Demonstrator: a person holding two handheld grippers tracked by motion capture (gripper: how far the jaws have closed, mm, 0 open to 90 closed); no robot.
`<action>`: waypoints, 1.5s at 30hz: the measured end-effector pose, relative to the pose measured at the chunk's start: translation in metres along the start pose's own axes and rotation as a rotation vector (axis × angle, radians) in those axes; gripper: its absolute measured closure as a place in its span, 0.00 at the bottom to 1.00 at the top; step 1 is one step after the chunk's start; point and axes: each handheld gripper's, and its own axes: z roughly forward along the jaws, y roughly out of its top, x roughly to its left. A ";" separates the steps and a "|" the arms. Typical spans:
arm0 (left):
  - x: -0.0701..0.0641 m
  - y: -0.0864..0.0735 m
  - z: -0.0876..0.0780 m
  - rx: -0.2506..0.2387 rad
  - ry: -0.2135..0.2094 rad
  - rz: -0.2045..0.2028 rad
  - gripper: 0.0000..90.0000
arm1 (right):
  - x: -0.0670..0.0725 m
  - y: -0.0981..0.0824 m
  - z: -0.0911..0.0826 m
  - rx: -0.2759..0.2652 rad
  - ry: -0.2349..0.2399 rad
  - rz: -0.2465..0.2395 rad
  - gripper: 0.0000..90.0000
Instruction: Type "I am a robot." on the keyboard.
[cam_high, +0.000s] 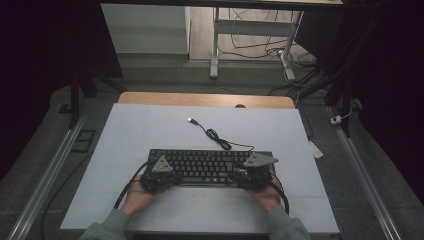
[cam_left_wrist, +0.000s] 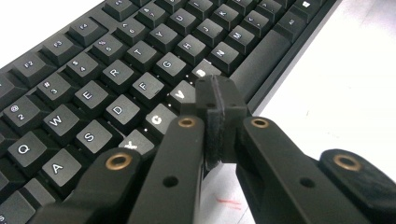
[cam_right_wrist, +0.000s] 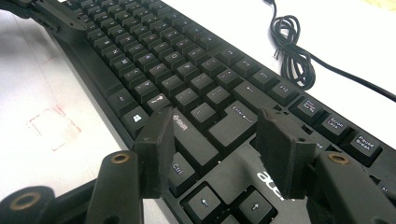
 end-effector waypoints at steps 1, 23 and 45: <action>-0.001 0.000 0.001 0.012 0.007 0.005 0.98 | 0.000 0.000 0.000 0.000 0.000 0.001 0.52; 0.027 -0.006 -0.030 -0.103 0.018 -0.109 0.87 | -0.002 -0.001 -0.003 -0.004 -0.010 0.005 0.52; 0.042 -0.012 -0.035 -0.082 0.098 -0.162 0.51 | -0.005 -0.004 0.001 0.014 -0.017 0.003 0.52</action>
